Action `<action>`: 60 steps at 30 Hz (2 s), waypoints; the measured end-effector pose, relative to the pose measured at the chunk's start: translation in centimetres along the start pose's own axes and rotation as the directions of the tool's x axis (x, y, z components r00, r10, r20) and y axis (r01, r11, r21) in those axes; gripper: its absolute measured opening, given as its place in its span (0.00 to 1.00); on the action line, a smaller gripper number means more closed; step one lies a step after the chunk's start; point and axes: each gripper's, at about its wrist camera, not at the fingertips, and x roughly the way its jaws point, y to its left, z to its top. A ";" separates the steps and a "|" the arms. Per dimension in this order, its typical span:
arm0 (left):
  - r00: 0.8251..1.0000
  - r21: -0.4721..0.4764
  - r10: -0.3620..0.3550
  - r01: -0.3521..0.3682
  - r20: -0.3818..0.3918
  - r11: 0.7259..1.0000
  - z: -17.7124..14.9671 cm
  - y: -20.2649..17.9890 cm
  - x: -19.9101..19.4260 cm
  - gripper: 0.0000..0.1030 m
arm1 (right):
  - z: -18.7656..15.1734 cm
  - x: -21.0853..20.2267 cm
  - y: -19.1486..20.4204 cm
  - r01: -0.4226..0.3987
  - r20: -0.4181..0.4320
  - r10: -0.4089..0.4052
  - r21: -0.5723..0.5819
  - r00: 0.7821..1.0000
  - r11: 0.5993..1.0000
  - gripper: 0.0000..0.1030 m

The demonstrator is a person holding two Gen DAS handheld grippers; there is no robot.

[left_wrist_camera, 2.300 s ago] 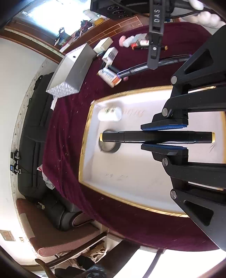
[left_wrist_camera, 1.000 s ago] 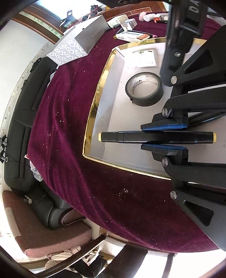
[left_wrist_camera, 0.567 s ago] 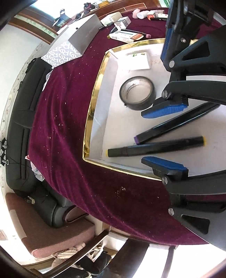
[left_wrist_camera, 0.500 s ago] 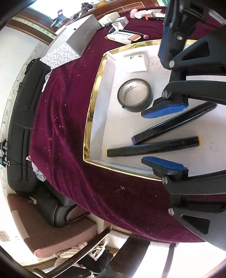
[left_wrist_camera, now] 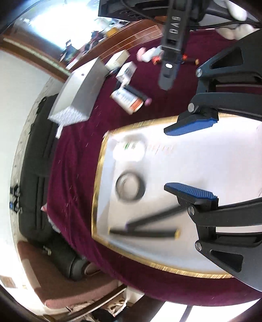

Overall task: Organize objects
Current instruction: 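Grasp another black marker with left tool while right tool returns to table, then grasp white orange-capped glue bottle with right tool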

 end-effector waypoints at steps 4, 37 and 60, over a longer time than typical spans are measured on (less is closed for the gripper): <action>0.998 0.036 -0.010 0.013 -0.064 0.999 -0.8 -4.2 1.1 0.43 | -0.1 -3.1 -4.3 0.086 0.072 -0.088 0.030 0.994 0.996 0.49; 0.979 0.335 -0.054 0.119 -0.196 0.935 -6.2 -26.7 10.9 0.43 | -4.1 -14.5 -28.1 0.263 0.167 -0.326 0.315 0.931 0.912 0.93; 0.982 0.355 0.032 0.038 -0.187 0.934 -7.0 -25.6 11.3 0.33 | -3.1 -12.4 -26.4 0.190 0.127 -0.216 0.191 0.968 0.963 0.93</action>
